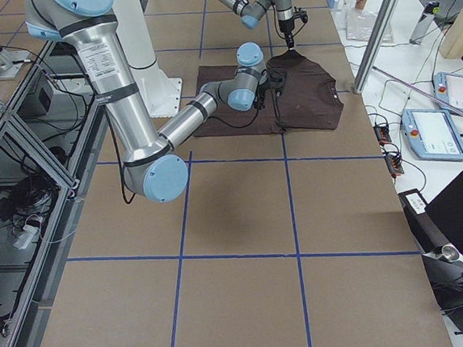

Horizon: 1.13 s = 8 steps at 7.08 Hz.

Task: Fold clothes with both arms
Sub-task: 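Grasp the sleeve nearest the left gripper and fold it inward across the shirt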

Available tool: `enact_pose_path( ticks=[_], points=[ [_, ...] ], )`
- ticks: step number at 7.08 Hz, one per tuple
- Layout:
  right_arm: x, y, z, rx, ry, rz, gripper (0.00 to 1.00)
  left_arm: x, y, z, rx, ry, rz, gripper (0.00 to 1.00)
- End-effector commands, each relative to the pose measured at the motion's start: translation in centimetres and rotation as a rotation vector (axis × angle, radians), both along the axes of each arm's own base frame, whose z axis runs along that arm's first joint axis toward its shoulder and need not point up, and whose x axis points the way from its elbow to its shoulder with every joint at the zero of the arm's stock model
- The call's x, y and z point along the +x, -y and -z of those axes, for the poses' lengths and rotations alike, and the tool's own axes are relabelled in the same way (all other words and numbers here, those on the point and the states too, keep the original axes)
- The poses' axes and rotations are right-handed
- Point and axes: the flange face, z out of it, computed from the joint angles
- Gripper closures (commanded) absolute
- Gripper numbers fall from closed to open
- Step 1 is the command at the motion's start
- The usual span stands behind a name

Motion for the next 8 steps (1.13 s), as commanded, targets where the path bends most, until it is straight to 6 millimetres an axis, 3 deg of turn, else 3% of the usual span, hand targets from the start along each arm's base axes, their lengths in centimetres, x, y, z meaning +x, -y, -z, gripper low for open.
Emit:
enact_pose_path(
  ticks=[1, 3, 4, 5, 6, 7, 8],
  points=[
    [0.2, -0.2, -0.8, -0.007, -0.007, 0.003, 0.0, 8.3, -0.9, 4.5, -0.061, 0.004, 0.067, 1.0],
    [0.1, -0.2, -0.9, -0.007, -0.01, 0.004, 0.0, 9.2, -1.2, 4.2, -0.075, 0.009, 0.091, 1.0],
    [0.0, -0.2, -0.8, -0.007, -0.01, 0.002, 0.0, 9.3, -1.1, 4.4, -0.075, 0.004, 0.093, 0.44],
    [0.0, -0.2, -0.8, -0.007, -0.01, 0.002, 0.0, 9.3, -1.1, 5.1, -0.076, -0.005, 0.098, 0.27],
    [-0.1, -0.2, -0.9, -0.009, -0.011, 0.003, 0.0, 9.1, -1.3, 6.3, -0.095, -0.036, 0.117, 0.18],
    [-0.1, -0.3, -0.5, -0.012, -0.004, 0.001, 0.0, 8.1, -2.8, 8.7, -0.082, -0.092, 0.12, 0.16],
    [0.3, -1.2, 0.6, -0.076, 0.037, -0.022, 0.0, 6.6, -6.6, 9.5, -0.073, -0.15, 0.105, 0.16]
  ],
)
